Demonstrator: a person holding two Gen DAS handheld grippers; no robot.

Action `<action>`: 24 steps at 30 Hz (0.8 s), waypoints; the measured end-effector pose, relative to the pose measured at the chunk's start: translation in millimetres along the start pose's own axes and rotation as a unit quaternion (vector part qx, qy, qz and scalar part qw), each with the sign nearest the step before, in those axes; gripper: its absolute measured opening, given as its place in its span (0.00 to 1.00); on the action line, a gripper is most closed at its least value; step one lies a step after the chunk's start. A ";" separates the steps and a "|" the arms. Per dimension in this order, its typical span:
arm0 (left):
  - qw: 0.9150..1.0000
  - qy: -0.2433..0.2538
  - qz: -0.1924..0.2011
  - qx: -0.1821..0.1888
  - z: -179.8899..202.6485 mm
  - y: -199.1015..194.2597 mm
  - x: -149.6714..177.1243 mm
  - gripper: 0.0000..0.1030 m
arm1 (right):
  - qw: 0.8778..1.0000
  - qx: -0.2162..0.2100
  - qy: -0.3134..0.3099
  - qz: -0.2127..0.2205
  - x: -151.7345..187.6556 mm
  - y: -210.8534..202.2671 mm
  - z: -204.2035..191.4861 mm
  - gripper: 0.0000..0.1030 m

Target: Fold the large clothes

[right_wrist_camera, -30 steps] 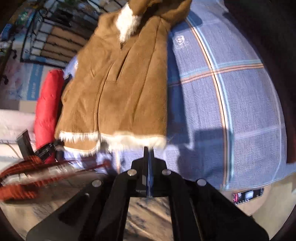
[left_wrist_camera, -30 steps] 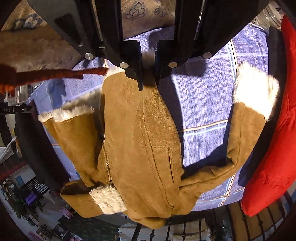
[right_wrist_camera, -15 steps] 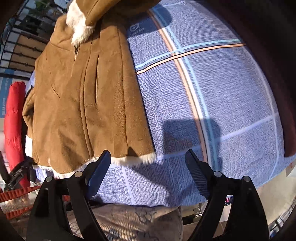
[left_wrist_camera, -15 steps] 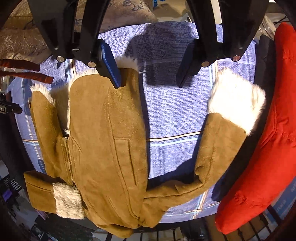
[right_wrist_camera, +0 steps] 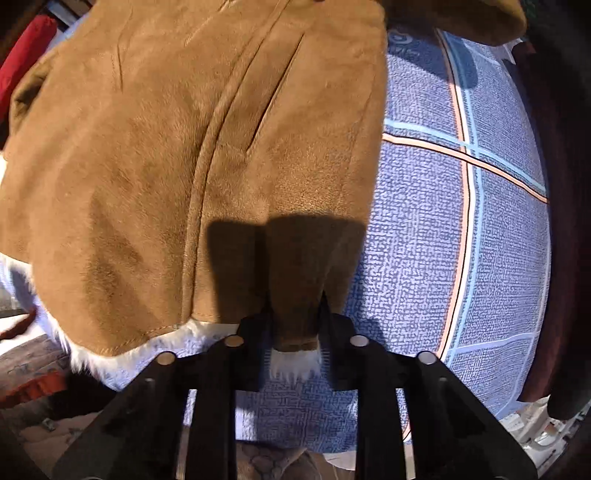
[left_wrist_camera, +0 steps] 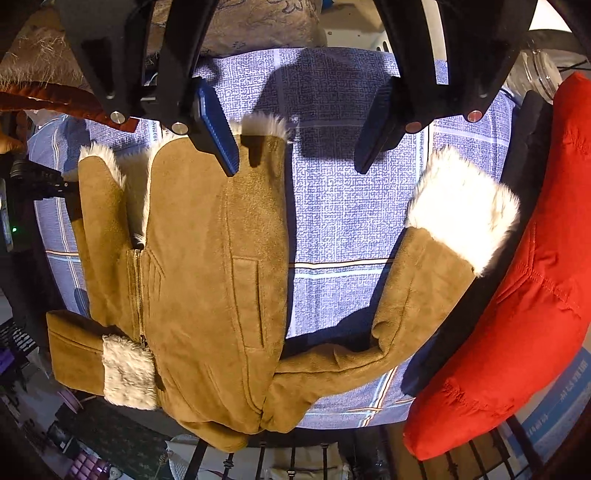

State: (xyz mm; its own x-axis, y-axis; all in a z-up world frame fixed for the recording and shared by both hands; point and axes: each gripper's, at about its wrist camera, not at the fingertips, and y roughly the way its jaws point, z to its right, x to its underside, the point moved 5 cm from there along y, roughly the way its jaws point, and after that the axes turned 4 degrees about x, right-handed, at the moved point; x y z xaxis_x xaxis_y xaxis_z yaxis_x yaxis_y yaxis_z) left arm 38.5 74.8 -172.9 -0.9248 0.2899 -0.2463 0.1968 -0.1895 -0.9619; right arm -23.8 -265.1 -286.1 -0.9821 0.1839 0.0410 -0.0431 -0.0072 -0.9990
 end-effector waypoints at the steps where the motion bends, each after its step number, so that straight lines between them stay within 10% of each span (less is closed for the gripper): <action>1: 1.000 0.004 0.002 0.000 3.3 -1.3 -2.0 0.62 | 1.000 -0.011 0.008 0.006 0.5 -6.7 8.8 0.16; 11: 0.997 0.065 -0.008 0.039 57.8 27.0 -31.1 0.64 | 0.996 -0.014 0.091 0.002 4.5 -0.9 109.3 0.14; 17: 0.991 0.123 -0.027 0.034 93.2 49.5 -34.0 0.65 | 0.983 -0.014 0.181 -0.024 5.2 6.9 124.9 0.45; 24: 0.991 0.124 -0.024 0.045 115.3 60.7 -52.3 0.72 | 0.990 -0.025 0.114 0.085 -32.5 -61.6 105.7 0.59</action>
State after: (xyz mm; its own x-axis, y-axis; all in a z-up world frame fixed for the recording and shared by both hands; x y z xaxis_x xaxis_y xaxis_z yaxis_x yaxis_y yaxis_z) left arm 61.3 -60.0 -204.8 -0.8214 0.5210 -0.2319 0.1138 -0.2487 -0.9619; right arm -8.7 -374.4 -224.3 -0.9072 0.4014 -0.1258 0.1336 -0.0085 -0.9910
